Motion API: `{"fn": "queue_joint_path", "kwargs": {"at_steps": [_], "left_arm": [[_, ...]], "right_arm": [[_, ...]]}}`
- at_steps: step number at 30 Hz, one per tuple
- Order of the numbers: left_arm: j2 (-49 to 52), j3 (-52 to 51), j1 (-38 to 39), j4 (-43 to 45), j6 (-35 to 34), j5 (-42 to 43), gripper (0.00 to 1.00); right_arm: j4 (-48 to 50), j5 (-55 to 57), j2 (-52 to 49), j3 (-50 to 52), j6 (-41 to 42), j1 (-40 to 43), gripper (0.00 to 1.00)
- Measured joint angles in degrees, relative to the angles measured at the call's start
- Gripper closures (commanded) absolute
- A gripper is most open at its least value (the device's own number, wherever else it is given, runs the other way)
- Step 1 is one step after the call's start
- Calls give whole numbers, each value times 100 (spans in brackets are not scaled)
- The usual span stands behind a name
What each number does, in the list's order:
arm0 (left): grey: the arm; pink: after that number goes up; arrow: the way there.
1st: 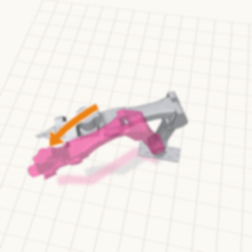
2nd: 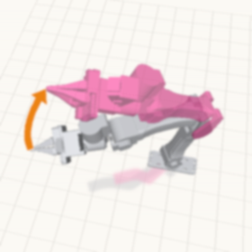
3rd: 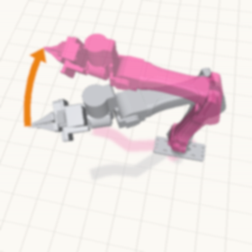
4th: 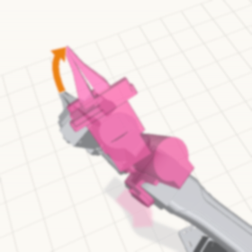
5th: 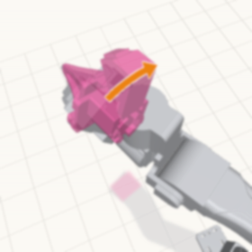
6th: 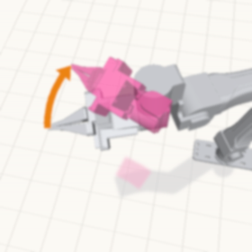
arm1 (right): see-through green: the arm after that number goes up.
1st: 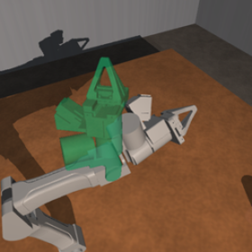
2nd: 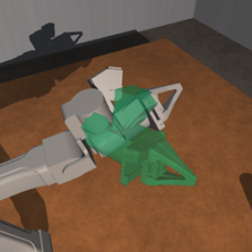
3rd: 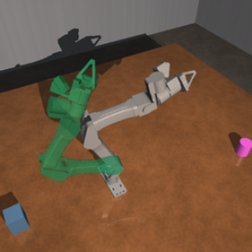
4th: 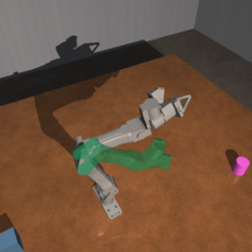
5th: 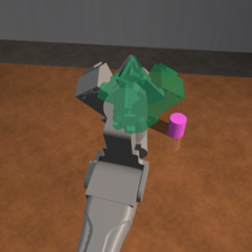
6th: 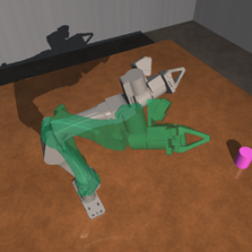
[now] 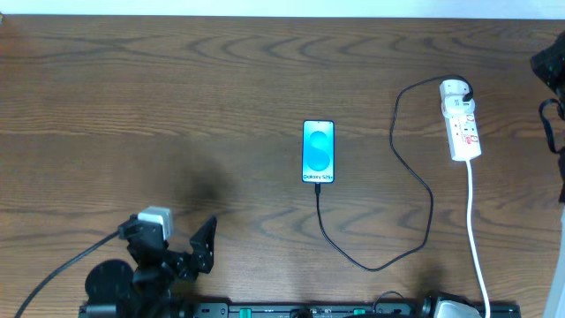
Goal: Plug charger to phone and switch on socket
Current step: 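Lift the right gripper up and away from the power strip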
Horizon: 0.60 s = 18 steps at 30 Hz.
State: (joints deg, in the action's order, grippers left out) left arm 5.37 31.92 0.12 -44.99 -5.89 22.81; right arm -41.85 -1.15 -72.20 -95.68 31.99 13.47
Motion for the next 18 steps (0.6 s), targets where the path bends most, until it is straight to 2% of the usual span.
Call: {"fn": "queue_joint_path", "kwargs": {"at_steps": [4,8,18], "left_arm": [[-448,7,0,-46,0,4,10],[-470,9,-9,-280,0,2,9],[-474,20,-302,-1318,0,0,10]], "right_arm": [[-17,-332,109,0,0,0,99],[-17,-691,192,0,0,0,99],[-28,-1019,754,2,-83,-343,99]]}}
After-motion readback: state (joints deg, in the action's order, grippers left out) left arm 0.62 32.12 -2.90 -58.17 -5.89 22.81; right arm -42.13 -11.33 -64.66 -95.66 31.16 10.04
